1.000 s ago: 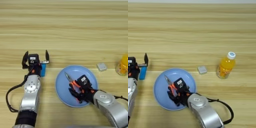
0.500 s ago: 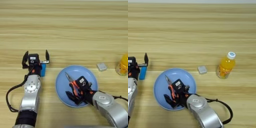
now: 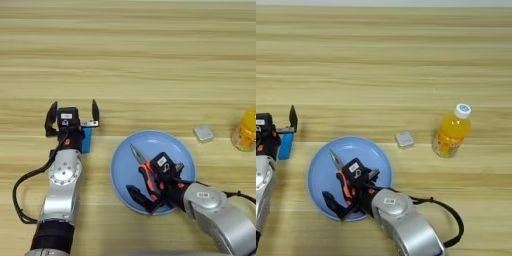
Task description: Move the objects on the table
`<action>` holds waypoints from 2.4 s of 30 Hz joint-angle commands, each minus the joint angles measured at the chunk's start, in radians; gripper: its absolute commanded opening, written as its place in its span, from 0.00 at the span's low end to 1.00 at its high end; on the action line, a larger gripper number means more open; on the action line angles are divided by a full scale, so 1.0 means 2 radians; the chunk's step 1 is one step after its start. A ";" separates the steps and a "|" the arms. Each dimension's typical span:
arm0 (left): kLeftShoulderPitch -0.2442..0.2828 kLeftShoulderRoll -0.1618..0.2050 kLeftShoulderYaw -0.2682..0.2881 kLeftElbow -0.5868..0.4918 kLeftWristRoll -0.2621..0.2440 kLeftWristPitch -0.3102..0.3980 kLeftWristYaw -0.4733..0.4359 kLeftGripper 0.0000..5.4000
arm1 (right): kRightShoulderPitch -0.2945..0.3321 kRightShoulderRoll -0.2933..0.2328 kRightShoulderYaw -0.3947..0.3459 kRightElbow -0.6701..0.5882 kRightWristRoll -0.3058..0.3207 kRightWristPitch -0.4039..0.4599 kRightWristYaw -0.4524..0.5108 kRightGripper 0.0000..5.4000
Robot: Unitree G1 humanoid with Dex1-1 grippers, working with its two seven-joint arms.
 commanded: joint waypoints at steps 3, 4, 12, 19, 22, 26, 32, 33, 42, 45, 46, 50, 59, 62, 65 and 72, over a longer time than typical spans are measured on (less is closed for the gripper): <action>0.001 -0.003 -0.004 -0.010 0.007 0.014 0.005 1.00 | 0.039 -0.026 -0.006 0.081 0.000 0.099 -0.010 0.84; 0.001 -0.003 -0.004 -0.011 0.007 0.014 0.005 1.00 | 0.039 -0.026 -0.006 0.080 0.001 0.100 -0.009 0.82; 0.003 -0.003 -0.004 -0.014 0.008 0.016 0.005 1.00 | 0.037 -0.023 -0.011 0.085 0.009 0.108 -0.007 0.67; 0.004 -0.003 -0.004 -0.016 0.007 0.016 0.005 1.00 | 0.038 -0.019 -0.018 0.083 0.022 0.131 -0.006 0.54; 0.004 -0.003 -0.003 -0.016 0.008 0.016 0.005 1.00 | 0.036 -0.017 -0.021 0.080 0.033 0.151 -0.006 0.51; 0.004 -0.004 -0.004 -0.017 0.008 0.016 0.006 1.00 | 0.033 -0.015 -0.026 0.074 0.048 0.191 -0.007 0.48; 0.005 -0.006 -0.004 -0.018 0.008 0.016 0.007 1.00 | 0.025 -0.023 -0.022 0.067 0.061 0.226 -0.009 0.44; 0.005 -0.006 -0.004 -0.018 0.008 0.016 0.007 1.00 | 0.025 -0.024 -0.020 0.066 0.062 0.228 -0.010 0.44; 0.009 -0.008 -0.004 -0.025 0.010 0.017 0.008 1.00 | 0.025 -0.036 -0.009 0.059 0.065 0.230 -0.012 0.43; 0.010 -0.008 -0.004 -0.026 0.010 0.018 0.008 1.00 | 0.026 -0.019 -0.026 0.064 0.082 0.224 -0.008 0.43; 0.010 -0.008 -0.004 -0.026 0.010 0.018 0.007 1.00 | 0.025 -0.012 -0.033 0.064 0.089 0.223 -0.006 0.43; 0.010 -0.008 -0.003 -0.026 0.010 0.018 0.007 1.00 | 0.013 0.003 -0.051 0.064 0.106 0.219 -0.008 0.43; 0.009 -0.007 -0.003 -0.025 0.009 0.020 0.008 1.00 | -0.026 0.070 -0.116 0.081 0.175 0.212 -0.008 0.42; 0.008 -0.006 -0.003 -0.025 0.009 0.022 0.008 1.00 | -0.033 0.081 -0.131 0.087 0.196 0.209 -0.009 0.42; 0.007 -0.006 -0.002 -0.023 0.009 0.021 0.008 1.00 | -0.041 0.087 -0.143 0.091 0.210 0.206 -0.011 0.42; 0.006 -0.006 -0.002 -0.021 0.009 0.020 0.008 1.00 | -0.051 0.089 -0.154 0.094 0.226 0.198 -0.016 0.42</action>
